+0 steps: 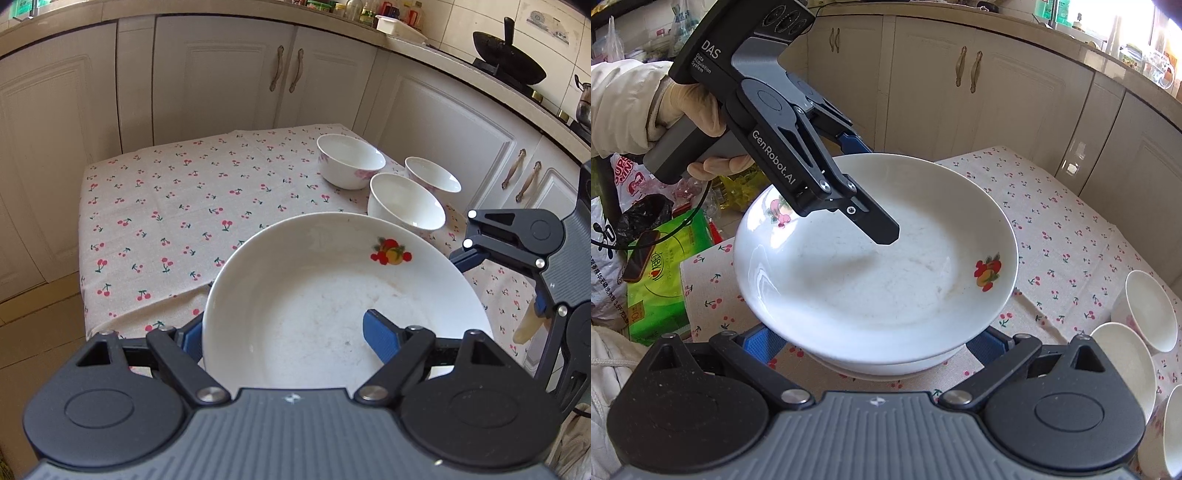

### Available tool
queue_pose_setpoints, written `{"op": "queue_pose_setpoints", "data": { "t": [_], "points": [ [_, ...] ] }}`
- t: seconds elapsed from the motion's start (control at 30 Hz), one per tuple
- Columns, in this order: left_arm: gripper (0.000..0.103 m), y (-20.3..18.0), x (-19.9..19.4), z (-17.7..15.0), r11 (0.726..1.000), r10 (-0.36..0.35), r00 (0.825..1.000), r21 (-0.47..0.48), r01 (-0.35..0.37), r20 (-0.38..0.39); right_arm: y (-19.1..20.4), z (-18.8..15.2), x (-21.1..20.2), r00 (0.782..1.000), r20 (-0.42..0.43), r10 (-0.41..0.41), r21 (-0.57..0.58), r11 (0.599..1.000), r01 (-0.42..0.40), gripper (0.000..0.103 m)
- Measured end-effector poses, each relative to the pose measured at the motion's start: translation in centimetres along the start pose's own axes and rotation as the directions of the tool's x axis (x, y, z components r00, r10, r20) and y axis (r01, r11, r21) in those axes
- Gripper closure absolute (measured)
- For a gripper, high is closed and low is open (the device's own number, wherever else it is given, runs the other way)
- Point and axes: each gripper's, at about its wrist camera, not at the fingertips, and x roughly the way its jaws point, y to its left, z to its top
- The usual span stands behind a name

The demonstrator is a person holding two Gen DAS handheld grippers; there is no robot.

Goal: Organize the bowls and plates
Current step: 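Lower the held plate with the left tool onto the plate stack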

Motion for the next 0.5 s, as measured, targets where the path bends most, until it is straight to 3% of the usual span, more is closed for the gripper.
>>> {"op": "queue_pose_setpoints", "data": {
  "t": [0.5],
  "points": [
    [0.019, -0.3, 2.6, -1.2, 0.999, -0.036, 0.998, -0.014, 0.035, -0.053, 0.3, -1.9, 0.8, 0.998, -0.063, 0.011, 0.057, 0.998, -0.008, 0.000]
  ]
}}
